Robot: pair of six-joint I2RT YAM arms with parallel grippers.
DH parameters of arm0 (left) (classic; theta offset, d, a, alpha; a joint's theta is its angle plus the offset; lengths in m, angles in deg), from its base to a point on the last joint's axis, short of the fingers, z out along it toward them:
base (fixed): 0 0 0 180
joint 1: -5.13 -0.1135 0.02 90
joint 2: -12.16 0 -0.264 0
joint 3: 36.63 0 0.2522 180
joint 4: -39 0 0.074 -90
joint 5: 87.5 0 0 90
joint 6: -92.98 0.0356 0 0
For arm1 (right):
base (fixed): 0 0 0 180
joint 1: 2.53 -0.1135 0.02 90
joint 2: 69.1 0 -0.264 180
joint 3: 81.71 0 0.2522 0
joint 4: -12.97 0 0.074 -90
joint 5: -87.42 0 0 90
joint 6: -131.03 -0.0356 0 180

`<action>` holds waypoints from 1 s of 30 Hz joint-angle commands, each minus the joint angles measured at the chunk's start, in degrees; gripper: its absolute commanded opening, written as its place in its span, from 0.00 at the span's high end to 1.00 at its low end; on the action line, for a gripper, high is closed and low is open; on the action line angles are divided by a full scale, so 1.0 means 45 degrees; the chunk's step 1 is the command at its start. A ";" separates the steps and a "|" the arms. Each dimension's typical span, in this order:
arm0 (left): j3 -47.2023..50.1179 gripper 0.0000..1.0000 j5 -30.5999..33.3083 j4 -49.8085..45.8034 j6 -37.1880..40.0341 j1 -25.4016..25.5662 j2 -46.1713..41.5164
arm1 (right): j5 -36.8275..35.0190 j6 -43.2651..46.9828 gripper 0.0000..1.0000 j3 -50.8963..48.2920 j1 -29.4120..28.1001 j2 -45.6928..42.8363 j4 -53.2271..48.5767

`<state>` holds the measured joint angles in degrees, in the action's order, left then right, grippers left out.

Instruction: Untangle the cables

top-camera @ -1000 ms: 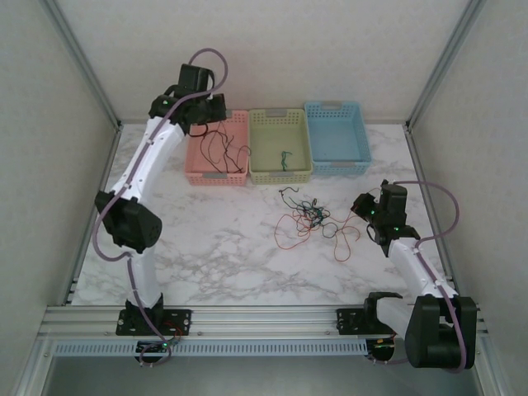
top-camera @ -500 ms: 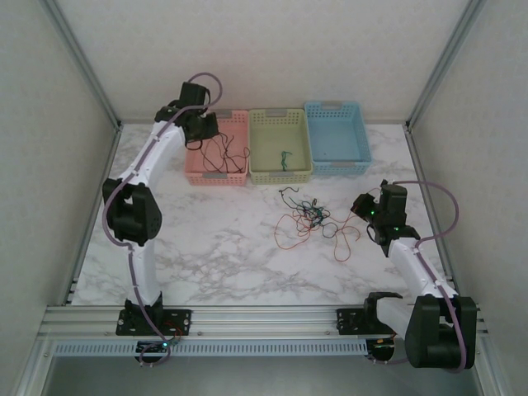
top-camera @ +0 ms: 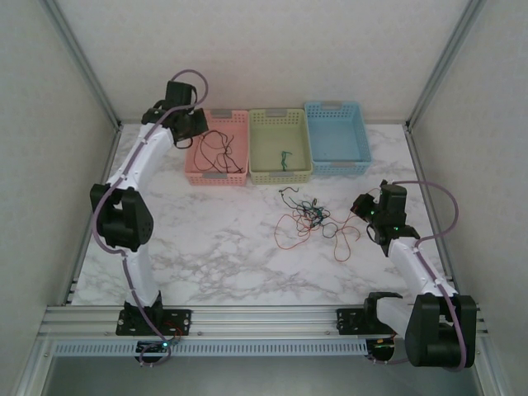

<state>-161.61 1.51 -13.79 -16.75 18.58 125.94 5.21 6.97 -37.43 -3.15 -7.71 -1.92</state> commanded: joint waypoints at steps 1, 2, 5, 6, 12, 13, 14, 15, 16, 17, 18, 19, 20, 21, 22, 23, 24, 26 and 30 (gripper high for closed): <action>-0.0923 1.00 -0.1078 -0.0514 0.0093 0.0409 0.0923 | 0.0298 0.0048 1.00 -0.0142 0.0021 0.0087 -0.0029; -0.1287 1.00 -0.1172 -0.0805 0.0197 0.0527 0.1310 | 0.0295 0.0049 1.00 -0.0123 0.0021 0.0088 -0.0051; -0.2124 1.00 -0.1372 -0.1485 0.0399 0.0721 0.2237 | 0.0319 0.0089 1.00 -0.0103 0.0024 0.0050 -0.0102; -0.2342 0.96 -0.1502 -0.1679 0.0399 0.0740 0.2515 | 0.0295 0.0108 1.00 -0.0121 0.0033 0.0020 -0.0130; -0.3094 0.57 -0.1696 -0.2496 0.0476 0.0741 0.3171 | 0.0323 0.0104 1.00 -0.0162 0.0024 0.0074 -0.0121; -0.3078 0.52 -0.1677 -0.2499 0.0512 0.0736 0.3084 | 0.0318 0.0127 1.00 -0.0162 0.0031 0.0071 -0.0122; -0.3057 0.47 -0.1679 -0.2490 0.0535 0.0740 0.2936 | 0.0308 0.0114 1.00 -0.0181 0.0023 0.0073 -0.0121; -0.3056 0.43 -0.1664 -0.2474 0.0551 0.0741 0.2756 | 0.0318 0.0118 1.00 -0.0181 0.0021 0.0082 -0.0121; -0.3058 0.40 -0.1641 -0.2455 0.0565 0.0736 0.2557 | 0.0316 0.0126 1.00 -0.0176 0.0022 0.0104 -0.0108; -0.3058 0.36 -0.1589 -0.2426 0.0584 0.0741 0.2359 | 0.0307 0.0110 1.00 -0.0162 0.0021 0.0094 -0.0102; -0.3087 0.33 -0.1514 -0.2440 0.0611 0.0722 0.2165 | 0.0329 0.0108 1.00 -0.0162 0.0022 0.0116 -0.0102; -0.3149 0.31 -0.1458 -0.2528 0.0648 0.0721 0.2055 | 0.0322 0.0109 1.00 -0.0162 0.0021 0.0095 -0.0101; -0.3278 0.31 -0.1420 -0.2644 0.0689 0.0721 0.1940 | 0.0357 0.0109 1.00 -0.0162 0.0021 0.0105 -0.0102; -0.3368 0.30 -0.1456 -0.2743 0.0728 0.0721 0.1854 | 0.0348 0.0109 1.00 -0.0162 0.0034 0.0090 -0.0102; -0.3454 0.30 -0.1478 -0.2860 0.0750 0.0721 0.1793 | 0.0340 0.0109 1.00 -0.0162 0.0022 0.0081 -0.0119; -0.3466 0.31 -0.1534 -0.2926 0.0760 0.0721 0.1669 | 0.0358 0.0109 1.00 -0.0162 0.0026 0.0087 -0.0113; -0.3458 0.30 -0.1555 -0.2977 0.0751 0.0721 0.1538 | 0.0367 0.0109 1.00 -0.0162 0.0021 0.0072 -0.0121; -0.3292 0.31 -0.1680 -0.2886 0.0675 0.0721 0.1217 | 0.0391 0.0109 1.00 -0.0162 0.0022 0.0071 -0.0121; -0.2357 0.34 -0.1874 -0.2431 0.0382 0.0721 0.0231 | 0.0687 0.0129 1.00 -0.0181 0.0007 0.0100 0.0029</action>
<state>-174.02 -5.27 -24.43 -14.73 22.16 131.51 6.72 6.99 -37.43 -3.15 -7.71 -1.92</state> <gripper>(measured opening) 0.667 0.038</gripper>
